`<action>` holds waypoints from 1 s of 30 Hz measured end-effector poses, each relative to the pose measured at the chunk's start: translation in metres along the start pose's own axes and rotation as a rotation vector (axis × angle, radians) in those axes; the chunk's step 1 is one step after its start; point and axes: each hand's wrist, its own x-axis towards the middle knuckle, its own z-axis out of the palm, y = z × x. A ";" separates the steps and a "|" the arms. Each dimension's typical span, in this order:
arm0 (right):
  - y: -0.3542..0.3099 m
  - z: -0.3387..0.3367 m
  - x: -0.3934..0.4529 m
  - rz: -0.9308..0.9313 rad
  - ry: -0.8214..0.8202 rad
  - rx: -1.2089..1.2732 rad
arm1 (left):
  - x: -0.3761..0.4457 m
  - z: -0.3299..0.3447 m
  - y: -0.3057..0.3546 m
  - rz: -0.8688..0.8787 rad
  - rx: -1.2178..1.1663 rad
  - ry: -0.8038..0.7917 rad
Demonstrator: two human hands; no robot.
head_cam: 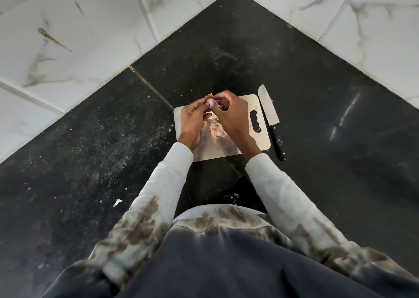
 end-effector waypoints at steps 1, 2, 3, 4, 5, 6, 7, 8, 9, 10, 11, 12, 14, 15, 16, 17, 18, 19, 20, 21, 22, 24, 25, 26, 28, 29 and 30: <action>0.000 0.000 0.000 0.000 0.002 -0.004 | 0.000 0.000 0.000 0.002 0.008 0.006; 0.000 0.000 0.000 0.002 0.001 -0.010 | 0.001 -0.001 -0.001 0.002 0.018 0.010; 0.000 0.000 0.000 0.001 -0.001 -0.011 | 0.000 -0.001 -0.001 0.001 0.028 0.011; 0.001 0.000 0.000 -0.001 -0.004 -0.010 | 0.001 -0.002 -0.001 -0.002 0.038 0.011; 0.001 0.000 0.000 -0.004 -0.006 -0.008 | 0.001 -0.002 -0.002 -0.008 0.045 0.011; 0.002 0.000 0.000 -0.003 -0.007 -0.008 | 0.002 -0.004 -0.003 -0.017 0.045 0.010; 0.003 0.000 0.000 0.000 -0.004 -0.010 | 0.002 -0.005 -0.004 -0.027 0.043 0.006; 0.004 0.001 0.001 0.008 0.003 -0.017 | 0.002 -0.006 -0.004 -0.031 0.042 0.000; 0.005 0.001 0.001 0.018 0.013 -0.024 | 0.001 -0.007 -0.005 -0.032 0.045 -0.002; 0.006 0.002 0.002 0.027 0.021 -0.028 | 0.001 -0.007 -0.005 -0.031 0.047 -0.004; 0.007 0.002 0.002 0.035 0.029 -0.026 | 0.000 -0.008 -0.005 -0.027 0.049 -0.007; 0.008 0.002 0.002 0.043 0.035 -0.024 | -0.001 -0.008 -0.005 -0.019 0.062 -0.014; 0.010 0.003 0.002 0.060 0.041 -0.024 | 0.000 -0.010 -0.005 0.015 0.120 -0.039; 0.012 0.002 0.002 0.070 0.042 -0.019 | 0.001 -0.012 -0.006 0.032 0.167 -0.048; 0.012 0.002 0.002 0.079 0.043 -0.009 | 0.002 -0.015 -0.007 0.047 0.222 -0.056; 0.014 0.002 0.002 0.084 0.045 -0.001 | 0.003 -0.019 -0.008 0.057 0.278 -0.063; 0.014 0.002 0.002 0.084 0.047 0.000 | 0.004 -0.021 -0.009 0.066 0.325 -0.075; 0.015 0.002 0.002 0.087 0.047 -0.002 | 0.005 -0.024 -0.010 0.070 0.358 -0.086; 0.015 0.003 0.002 0.090 0.045 -0.008 | 0.007 -0.026 -0.011 0.075 0.376 -0.099; 0.016 0.004 0.002 0.095 0.042 -0.016 | 0.007 -0.028 -0.010 0.077 0.385 -0.108; 0.015 0.004 0.002 0.096 0.035 -0.022 | 0.008 -0.029 -0.009 0.077 0.392 -0.117; 0.013 0.007 0.004 0.084 0.029 -0.026 | 0.008 -0.031 -0.007 0.074 0.397 -0.146; 0.012 0.008 0.005 0.076 0.032 -0.022 | 0.008 -0.032 -0.006 0.074 0.401 -0.165; 0.010 0.008 0.005 0.072 0.037 -0.016 | 0.008 -0.032 -0.006 0.075 0.413 -0.182; 0.007 0.009 0.006 0.061 0.045 -0.011 | 0.008 -0.032 -0.006 0.080 0.453 -0.206; 0.005 0.009 0.007 0.060 0.039 -0.011 | 0.009 -0.031 -0.007 0.084 0.471 -0.210; 0.004 0.009 0.007 0.063 0.031 -0.013 | 0.010 -0.031 -0.008 0.089 0.487 -0.207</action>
